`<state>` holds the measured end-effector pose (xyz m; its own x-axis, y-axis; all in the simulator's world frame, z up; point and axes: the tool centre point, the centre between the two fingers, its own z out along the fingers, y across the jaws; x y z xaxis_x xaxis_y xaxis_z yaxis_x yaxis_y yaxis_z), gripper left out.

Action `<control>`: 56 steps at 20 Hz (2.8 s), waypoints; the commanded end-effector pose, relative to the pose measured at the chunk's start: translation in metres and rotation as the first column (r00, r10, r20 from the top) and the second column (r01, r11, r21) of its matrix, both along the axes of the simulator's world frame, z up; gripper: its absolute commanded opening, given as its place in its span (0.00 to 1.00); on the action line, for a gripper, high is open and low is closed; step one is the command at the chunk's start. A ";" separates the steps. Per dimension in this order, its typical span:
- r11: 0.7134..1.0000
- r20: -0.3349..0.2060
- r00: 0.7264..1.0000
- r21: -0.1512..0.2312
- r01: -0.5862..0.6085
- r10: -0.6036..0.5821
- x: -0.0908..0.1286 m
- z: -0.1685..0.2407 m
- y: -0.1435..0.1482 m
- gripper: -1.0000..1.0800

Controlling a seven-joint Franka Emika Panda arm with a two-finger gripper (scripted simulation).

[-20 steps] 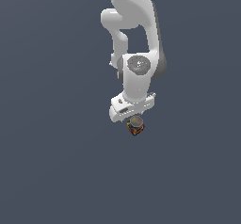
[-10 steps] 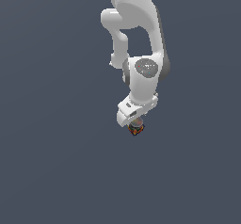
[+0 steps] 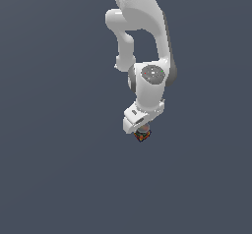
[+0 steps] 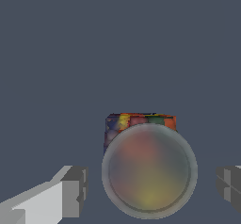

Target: Pick up the object and move it to a goal position.

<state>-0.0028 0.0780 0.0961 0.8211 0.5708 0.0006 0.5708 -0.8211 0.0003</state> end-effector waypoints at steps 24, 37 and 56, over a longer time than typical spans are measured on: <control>1.000 -0.001 1.000 -0.001 -0.004 0.004 0.001 -0.035 0.000 0.00; 1.000 -0.001 1.000 0.000 -0.004 0.004 0.031 0.022 0.014 0.00; 1.000 -0.001 1.000 0.001 -0.004 0.004 0.102 0.150 0.044 0.00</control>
<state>0.0940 0.1203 0.2354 0.8184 0.5746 -0.0027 0.5746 -0.8184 -0.0026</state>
